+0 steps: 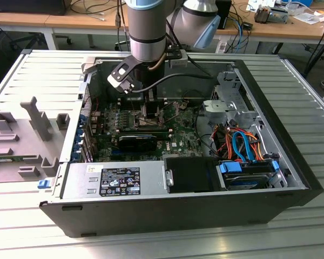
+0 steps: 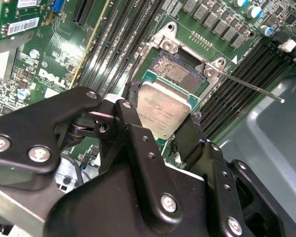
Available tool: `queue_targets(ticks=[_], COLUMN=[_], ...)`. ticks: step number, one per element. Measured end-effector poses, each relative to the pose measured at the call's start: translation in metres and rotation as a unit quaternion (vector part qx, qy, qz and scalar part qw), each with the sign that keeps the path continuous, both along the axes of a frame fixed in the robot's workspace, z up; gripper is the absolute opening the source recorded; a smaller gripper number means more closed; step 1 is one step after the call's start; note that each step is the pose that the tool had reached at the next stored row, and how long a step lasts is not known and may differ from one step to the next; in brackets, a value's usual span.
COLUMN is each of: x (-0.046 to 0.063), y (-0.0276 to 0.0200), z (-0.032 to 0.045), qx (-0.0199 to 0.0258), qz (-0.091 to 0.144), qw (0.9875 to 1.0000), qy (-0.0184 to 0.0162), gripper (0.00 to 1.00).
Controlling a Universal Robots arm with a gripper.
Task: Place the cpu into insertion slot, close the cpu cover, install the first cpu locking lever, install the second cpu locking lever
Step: 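Place the cpu into insertion slot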
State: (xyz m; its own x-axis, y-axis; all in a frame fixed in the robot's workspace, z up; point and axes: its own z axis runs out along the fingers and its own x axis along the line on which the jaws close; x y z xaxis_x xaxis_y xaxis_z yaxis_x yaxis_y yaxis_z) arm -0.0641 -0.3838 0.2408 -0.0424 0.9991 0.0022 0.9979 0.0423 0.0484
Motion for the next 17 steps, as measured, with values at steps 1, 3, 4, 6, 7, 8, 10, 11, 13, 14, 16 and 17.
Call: queue_targets(ticks=[1, 3, 4, 6, 7, 8, 10, 11, 13, 14, 16, 17], x=[0.000, 0.000, 0.000, 0.000, 0.000, 0.000, 0.000, 0.000, 0.000, 0.000, 0.000, 0.000], y=[0.0008, 0.0025, 0.0030, 0.0037, 0.0039, 0.0041, 0.0045, 0.0047, 0.0052, 0.0054, 0.0067, 0.0079], z=[-0.0006, -0.0023, -0.0030, -0.0044, -0.0050, -0.0060, -0.0078, -0.0085, -0.0102, -0.0108, -0.0121, -0.0128], qx=[-0.0002, -0.0006, -0.0007, -0.0008, -0.0010, -0.0011, -0.0019, -0.0023, -0.0033, -0.0039, -0.0078, -0.0102], qz=[0.000, 0.000, 0.000, 0.000, 0.000, 0.000, 0.000, 0.000, 0.000, 0.000, 0.000, 0.000], qw=[1.0000, 1.0000, 1.0000, 1.0000, 1.0000, 1.0000, 1.0000, 1.0000, 1.0000, 1.0000, 1.0000, 0.9999], qy=[0.0000, 0.0000, 0.0000, 0.0000, 0.0000, 0.0000, 0.0000, 0.0000, 0.0000, 0.0000, 0.0000, 0.0000], gripper=[0.54, 0.54, 0.54, 0.54, 0.54, 0.54, 0.54, 0.54, 0.54, 0.54, 0.54, 0.54])
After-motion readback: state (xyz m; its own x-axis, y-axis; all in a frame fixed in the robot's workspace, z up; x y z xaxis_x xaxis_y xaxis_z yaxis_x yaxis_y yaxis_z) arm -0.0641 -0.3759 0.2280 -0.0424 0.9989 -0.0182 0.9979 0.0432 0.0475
